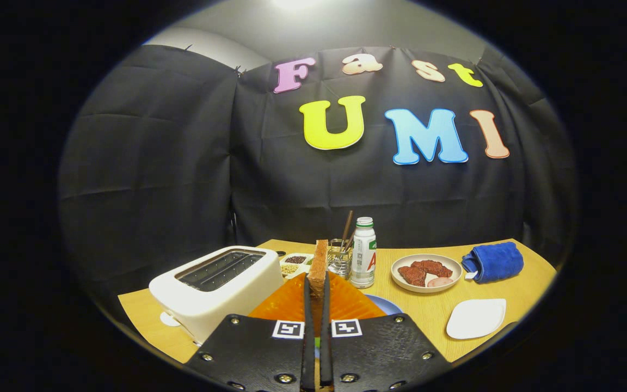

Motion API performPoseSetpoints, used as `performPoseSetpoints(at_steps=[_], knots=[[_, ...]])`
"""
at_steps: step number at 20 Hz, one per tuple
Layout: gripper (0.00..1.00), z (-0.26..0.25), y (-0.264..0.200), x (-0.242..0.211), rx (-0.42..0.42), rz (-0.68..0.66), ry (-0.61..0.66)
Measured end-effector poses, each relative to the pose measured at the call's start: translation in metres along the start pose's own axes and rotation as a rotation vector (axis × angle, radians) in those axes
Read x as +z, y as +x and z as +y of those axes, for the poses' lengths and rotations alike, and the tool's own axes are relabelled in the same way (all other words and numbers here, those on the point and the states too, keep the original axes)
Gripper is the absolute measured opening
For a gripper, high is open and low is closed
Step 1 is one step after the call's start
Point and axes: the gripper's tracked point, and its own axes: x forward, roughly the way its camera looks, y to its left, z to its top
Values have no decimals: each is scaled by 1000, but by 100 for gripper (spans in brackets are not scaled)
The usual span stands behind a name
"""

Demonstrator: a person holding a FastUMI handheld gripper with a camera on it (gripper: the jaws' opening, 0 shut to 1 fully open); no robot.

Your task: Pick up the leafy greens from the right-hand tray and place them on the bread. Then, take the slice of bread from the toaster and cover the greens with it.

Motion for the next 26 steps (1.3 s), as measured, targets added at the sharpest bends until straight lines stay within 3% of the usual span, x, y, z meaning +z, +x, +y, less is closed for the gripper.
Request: performPoseSetpoints(at_steps=[26], knots=[[7,-7,33,-59,48,84,61]])
